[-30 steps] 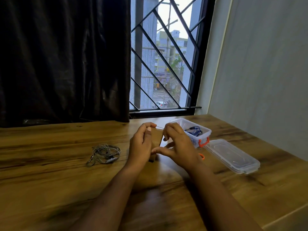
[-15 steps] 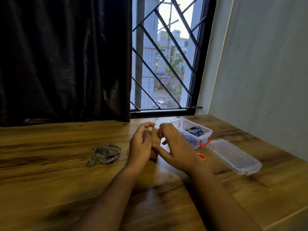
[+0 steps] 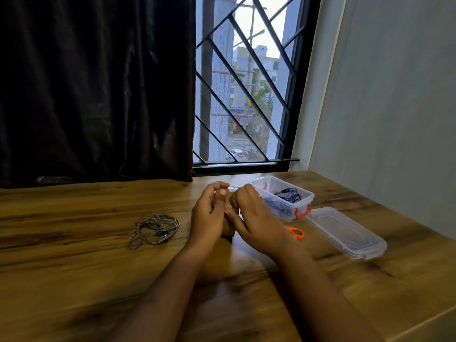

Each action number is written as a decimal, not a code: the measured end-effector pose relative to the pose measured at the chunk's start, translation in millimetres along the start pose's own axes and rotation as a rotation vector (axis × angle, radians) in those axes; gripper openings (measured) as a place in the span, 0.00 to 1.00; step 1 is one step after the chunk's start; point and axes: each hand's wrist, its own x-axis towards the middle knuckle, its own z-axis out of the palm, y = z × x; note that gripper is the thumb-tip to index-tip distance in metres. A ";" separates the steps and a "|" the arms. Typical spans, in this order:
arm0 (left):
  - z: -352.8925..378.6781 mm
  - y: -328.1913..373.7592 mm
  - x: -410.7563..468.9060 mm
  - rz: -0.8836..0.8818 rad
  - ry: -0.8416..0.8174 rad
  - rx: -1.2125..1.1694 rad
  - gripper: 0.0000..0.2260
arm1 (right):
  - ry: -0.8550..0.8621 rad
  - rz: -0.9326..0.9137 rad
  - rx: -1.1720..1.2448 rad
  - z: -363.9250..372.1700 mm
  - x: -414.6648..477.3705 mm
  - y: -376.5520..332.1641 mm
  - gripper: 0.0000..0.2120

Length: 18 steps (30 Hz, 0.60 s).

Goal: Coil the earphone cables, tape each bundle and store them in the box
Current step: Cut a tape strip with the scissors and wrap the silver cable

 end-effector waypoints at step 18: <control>2.5 2.0 -5.1 -0.018 -0.094 -0.009 0.09 | 0.032 0.184 0.109 -13.1 -7.4 14.9 0.27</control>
